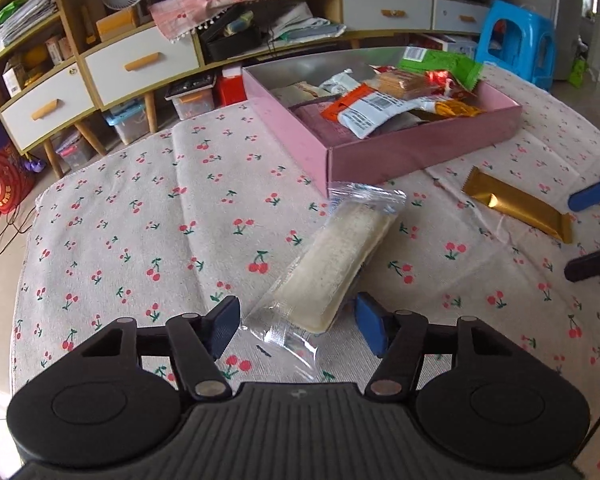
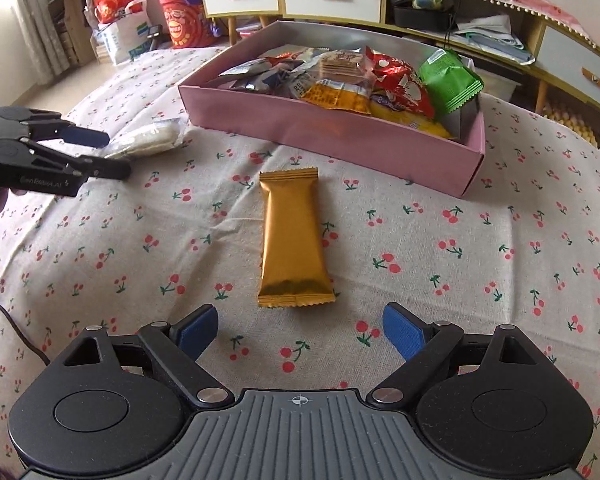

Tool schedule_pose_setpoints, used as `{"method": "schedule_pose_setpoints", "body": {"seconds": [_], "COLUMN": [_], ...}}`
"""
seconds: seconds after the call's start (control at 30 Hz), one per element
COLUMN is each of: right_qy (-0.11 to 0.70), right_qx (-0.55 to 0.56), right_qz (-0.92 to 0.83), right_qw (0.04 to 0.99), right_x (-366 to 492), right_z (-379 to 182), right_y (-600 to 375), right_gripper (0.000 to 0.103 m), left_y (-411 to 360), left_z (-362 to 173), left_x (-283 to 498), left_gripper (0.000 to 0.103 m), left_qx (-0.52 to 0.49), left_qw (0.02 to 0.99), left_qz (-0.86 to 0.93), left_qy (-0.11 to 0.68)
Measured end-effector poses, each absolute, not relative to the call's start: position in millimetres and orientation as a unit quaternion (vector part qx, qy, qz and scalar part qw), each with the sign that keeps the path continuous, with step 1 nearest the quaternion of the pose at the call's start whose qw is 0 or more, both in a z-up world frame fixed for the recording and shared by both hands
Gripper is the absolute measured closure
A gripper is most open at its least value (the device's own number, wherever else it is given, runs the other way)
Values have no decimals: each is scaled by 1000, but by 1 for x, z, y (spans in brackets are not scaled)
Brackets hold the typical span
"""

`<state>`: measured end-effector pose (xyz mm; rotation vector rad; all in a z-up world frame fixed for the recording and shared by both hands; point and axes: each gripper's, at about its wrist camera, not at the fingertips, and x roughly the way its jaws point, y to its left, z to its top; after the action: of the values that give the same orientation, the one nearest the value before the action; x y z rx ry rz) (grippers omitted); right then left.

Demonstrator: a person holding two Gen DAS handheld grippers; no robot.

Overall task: Organize snacks
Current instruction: 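Move left tool to clear-wrapped white bar while right tool approaches gold-wrapped bar, then close left tool on clear-wrapped bar while right tool grasps gold-wrapped bar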

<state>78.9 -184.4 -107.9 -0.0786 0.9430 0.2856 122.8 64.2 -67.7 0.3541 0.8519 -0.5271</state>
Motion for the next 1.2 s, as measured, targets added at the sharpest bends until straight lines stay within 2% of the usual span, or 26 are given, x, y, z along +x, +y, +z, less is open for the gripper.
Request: {"method": "schedule_pose_setpoints", "body": {"seconds": [0.03, 0.1, 0.27, 0.57, 0.7, 0.73, 0.8, 0.9, 0.97, 1.1, 1.2], "right_qy": [452, 452, 447, 435, 429, 429, 426, 420, 420, 434, 460], "right_qx": [-35, -32, -27, -17, -25, -25, -26, -21, -17, -11, 26], "right_qz": [134, 130, 110, 78, 72, 72, 73, 70, 70, 59, 50], "right_qw": [881, 882, 888, 897, 900, 900, 902, 904, 905, 899, 886], "right_x": [81, 84, 91, 102, 104, 104, 104, 104, 104, 105, 108], "right_z": [-107, -107, -109, -111, -112, -112, -110, -109, -107, -104, -99], "right_y": [-184, -183, -183, -180, -175, -174, -172, -171, -172, -171, -175], "right_gripper": [12, 12, 12, 14, 16, 20, 26, 44, 60, 70, 74], "left_y": [64, 64, 58, 52, 46, 45, 43, 39, 36, 32, 30], "left_z": [-67, -66, -68, -71, -71, -71, -71, -68, -67, -64, -62], "left_x": [121, 117, 110, 130, 132, 133, 132, 129, 126, 122, 121], "left_gripper": [43, 27, 18, 18, 23, 24, 34, 49, 56, 66, 68], "left_qx": [168, 168, 191, 133, 116, 113, 111, 113, 113, 99, 76], "left_qw": [854, 833, 833, 859, 868, 869, 871, 870, 869, 866, 862], "left_qz": [-266, -297, -292, -245, -229, -225, -223, -228, -221, -208, -196], "left_qy": [415, 437, 429, 429, 425, 425, 424, 423, 427, 444, 462]}}
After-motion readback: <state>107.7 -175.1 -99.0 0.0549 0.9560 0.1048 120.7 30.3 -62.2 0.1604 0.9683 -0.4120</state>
